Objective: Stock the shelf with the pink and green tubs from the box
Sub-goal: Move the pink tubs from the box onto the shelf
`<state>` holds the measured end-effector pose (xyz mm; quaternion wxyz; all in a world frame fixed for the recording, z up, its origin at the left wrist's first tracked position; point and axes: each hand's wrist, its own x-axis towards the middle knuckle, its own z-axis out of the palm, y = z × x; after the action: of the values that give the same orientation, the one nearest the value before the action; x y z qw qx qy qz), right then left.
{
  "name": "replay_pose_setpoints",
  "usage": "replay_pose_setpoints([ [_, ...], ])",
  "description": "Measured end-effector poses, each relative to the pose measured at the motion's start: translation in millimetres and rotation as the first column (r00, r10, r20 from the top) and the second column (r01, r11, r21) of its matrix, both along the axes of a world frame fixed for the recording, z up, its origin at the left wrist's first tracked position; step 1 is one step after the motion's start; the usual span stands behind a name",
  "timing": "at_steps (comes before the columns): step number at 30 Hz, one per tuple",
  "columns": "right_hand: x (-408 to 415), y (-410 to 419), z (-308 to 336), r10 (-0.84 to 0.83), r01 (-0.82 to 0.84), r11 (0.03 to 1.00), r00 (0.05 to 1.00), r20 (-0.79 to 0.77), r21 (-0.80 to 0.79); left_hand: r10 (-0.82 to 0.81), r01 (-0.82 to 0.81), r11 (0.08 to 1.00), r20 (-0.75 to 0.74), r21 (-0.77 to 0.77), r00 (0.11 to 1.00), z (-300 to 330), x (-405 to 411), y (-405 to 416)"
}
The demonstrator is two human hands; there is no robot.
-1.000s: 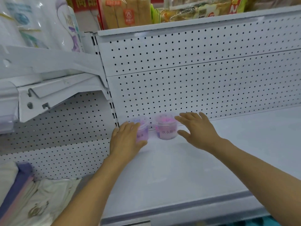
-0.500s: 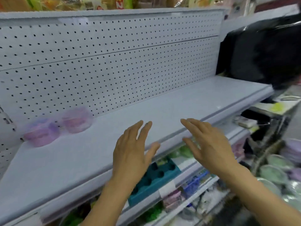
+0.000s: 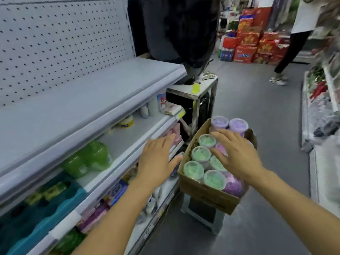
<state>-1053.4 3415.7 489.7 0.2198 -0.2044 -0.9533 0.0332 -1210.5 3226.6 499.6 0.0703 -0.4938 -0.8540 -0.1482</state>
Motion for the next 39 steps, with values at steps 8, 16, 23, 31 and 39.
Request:
replay_pose_setpoints([
  [8,12.1,134.5,-69.2,-0.242,0.26,0.937,0.965,0.1,-0.236,-0.18,0.206,0.969,0.181,-0.137,0.967,-72.2,-34.9,154.3],
  [16,-53.8,280.2,-132.0,-0.355,0.453,0.789,0.888,0.292,-0.416,-0.179,0.26,0.952,0.393,-0.163,0.902,-129.9,-115.8,343.7],
  [23,-111.7,395.2,-203.7,-0.401,0.518,0.718,0.854,0.332,-0.466,-0.134,0.265,0.949,0.541,-0.171,0.831,-215.7,-181.0,486.8],
  [31,-147.1,461.4,-274.7,-0.368,0.53,0.721,0.839,0.401,-0.446,-0.131,0.323,0.905,0.541,-0.277,0.831,-285.6,-209.8,561.3],
  [39,-143.7,456.7,-281.5,-0.423,0.492,0.746,0.871,0.251,-0.448,-0.206,0.276,0.961,0.59,-0.029,0.781,-301.1,-208.2,559.3],
])
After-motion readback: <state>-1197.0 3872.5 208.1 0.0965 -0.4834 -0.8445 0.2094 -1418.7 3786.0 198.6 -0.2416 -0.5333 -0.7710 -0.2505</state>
